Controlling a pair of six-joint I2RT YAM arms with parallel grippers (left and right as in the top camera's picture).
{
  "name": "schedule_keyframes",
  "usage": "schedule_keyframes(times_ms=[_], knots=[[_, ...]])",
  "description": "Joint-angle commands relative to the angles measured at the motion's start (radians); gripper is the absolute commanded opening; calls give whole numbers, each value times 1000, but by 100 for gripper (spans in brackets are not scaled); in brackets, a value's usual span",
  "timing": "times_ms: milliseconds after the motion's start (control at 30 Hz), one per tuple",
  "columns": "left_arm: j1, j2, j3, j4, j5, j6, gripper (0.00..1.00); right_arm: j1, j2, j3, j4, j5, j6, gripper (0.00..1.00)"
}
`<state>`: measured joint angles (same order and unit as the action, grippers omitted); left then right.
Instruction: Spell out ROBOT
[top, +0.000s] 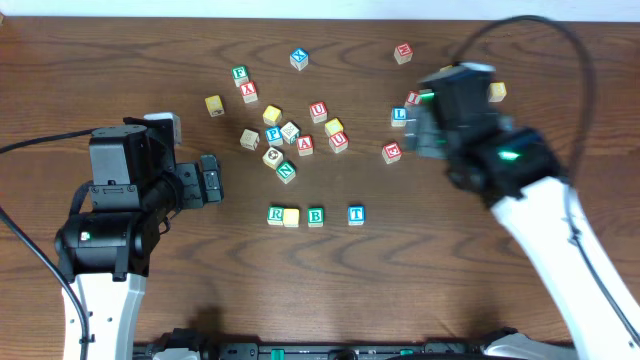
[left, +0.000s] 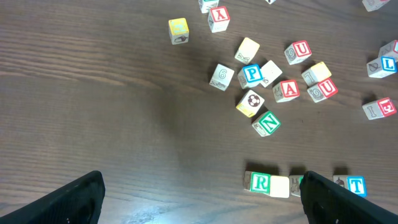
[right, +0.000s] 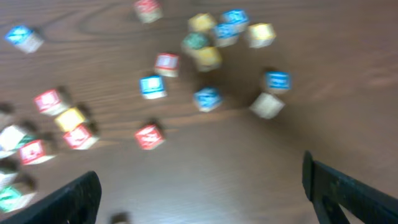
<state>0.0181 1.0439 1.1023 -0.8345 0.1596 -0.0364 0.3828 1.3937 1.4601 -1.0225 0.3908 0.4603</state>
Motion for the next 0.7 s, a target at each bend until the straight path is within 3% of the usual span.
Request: schedule_keyframes(times_ms=[0,367,667], knots=[[5,1,21,-2,12,6,99,-86,-47,15,-37,-8,-80,99],[5,1,21,17,13,6,98,-323,-56,15,-40,37,-80,99],[5,1,21,20,13,6,99,-346,-56,15,-29,36,-80,99]])
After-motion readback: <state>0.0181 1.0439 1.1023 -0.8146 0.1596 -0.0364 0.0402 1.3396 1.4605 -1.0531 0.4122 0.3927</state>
